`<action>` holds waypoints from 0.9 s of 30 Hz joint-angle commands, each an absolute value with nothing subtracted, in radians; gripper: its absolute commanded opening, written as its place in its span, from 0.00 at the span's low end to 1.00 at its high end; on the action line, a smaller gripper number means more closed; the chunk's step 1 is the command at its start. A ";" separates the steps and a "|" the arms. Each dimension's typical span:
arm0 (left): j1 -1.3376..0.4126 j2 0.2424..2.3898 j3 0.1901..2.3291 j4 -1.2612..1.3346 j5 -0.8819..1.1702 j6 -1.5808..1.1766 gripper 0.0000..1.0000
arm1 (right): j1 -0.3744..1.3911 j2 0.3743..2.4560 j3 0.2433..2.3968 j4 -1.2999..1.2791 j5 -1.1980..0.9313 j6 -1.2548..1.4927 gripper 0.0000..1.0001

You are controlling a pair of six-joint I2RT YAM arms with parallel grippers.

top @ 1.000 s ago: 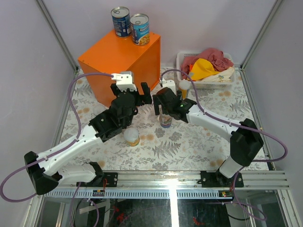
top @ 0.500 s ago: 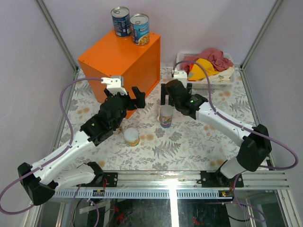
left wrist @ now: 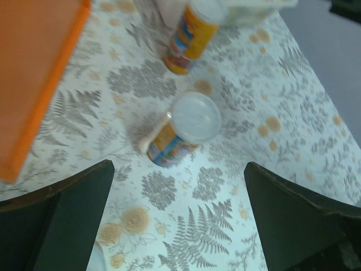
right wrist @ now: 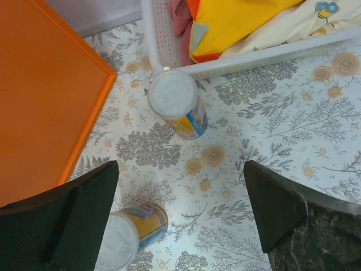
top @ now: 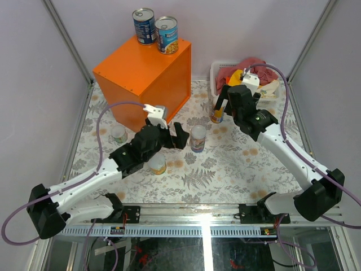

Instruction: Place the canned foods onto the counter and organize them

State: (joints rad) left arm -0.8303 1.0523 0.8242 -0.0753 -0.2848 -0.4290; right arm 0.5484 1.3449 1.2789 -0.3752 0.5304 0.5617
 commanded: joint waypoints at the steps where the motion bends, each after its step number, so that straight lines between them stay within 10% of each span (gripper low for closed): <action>1: -0.905 1.101 0.794 0.077 -0.255 -0.398 1.00 | 0.524 1.320 1.272 -0.356 0.542 0.568 0.99; 27: -1.113 1.525 0.720 0.604 -0.758 -0.290 1.00 | 0.501 1.281 1.288 -0.364 0.487 0.490 1.00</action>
